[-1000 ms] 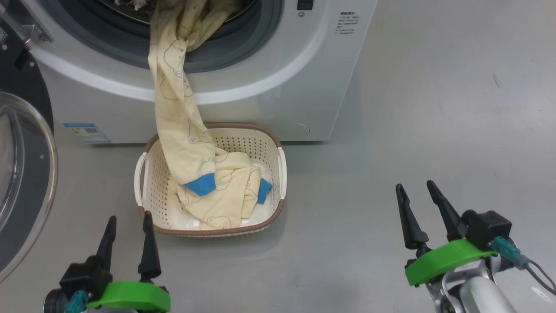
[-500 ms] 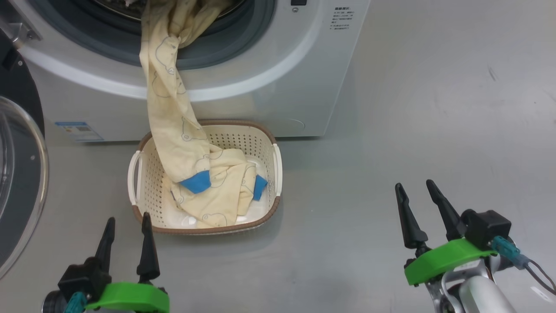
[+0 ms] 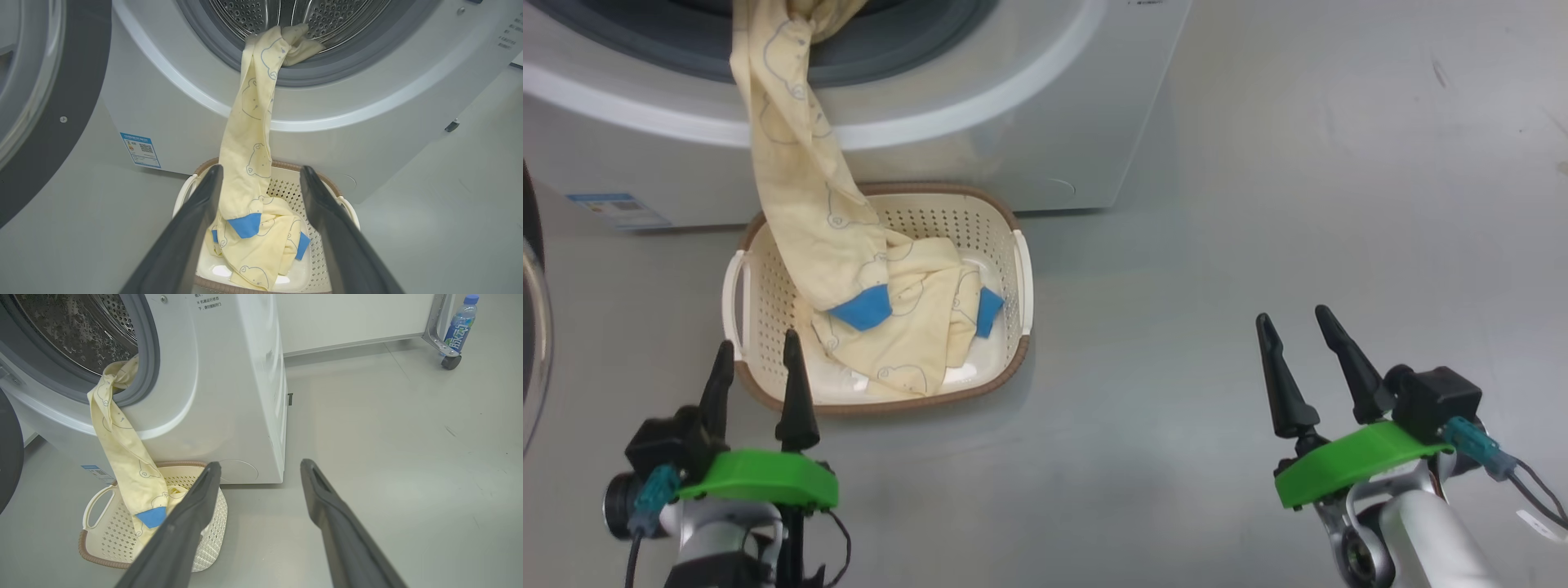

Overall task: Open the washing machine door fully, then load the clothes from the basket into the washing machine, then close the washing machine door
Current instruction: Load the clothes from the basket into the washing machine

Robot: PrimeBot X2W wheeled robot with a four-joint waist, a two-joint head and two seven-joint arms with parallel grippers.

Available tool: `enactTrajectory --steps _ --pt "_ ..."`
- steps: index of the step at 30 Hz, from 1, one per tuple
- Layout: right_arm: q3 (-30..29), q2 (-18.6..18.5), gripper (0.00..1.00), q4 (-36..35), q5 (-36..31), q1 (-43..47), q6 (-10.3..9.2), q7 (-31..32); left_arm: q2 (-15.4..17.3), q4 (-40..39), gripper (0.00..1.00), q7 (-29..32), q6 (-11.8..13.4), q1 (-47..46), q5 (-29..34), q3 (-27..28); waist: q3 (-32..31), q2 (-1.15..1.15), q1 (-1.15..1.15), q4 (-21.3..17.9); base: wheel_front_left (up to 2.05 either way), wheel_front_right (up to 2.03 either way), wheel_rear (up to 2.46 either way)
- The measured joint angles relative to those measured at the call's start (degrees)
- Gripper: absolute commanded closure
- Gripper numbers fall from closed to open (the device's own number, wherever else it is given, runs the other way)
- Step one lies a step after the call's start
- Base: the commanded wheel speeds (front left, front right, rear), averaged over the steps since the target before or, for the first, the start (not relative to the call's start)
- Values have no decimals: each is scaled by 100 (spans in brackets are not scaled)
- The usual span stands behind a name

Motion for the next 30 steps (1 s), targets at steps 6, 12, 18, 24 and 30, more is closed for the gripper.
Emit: enactTrajectory --steps 6,12,18,24,30 --pt "32 0 0 -34 9 -216 0 0 43 593 0 0 -97 -739 67 0 361 0 1 -108 0 0 0" --pt "45 -1 0 -68 51 -396 0 0 71 1202 0 0 -151 -1382 74 41 717 0 1 -210 0 0 0" --pt "107 -1 0 -118 51 -635 0 0 172 1768 0 0 -199 -2049 74 151 1089 0 1 -290 0 0 0" --pt "190 -1 0 -175 51 -878 0 0 270 2282 0 0 -248 -2749 74 241 1499 0 1 -358 0 0 0" --pt "240 -1 0 -188 59 -1066 0 0 354 2704 0 0 -253 -3274 77 305 1877 0 1 -436 0 0 0"
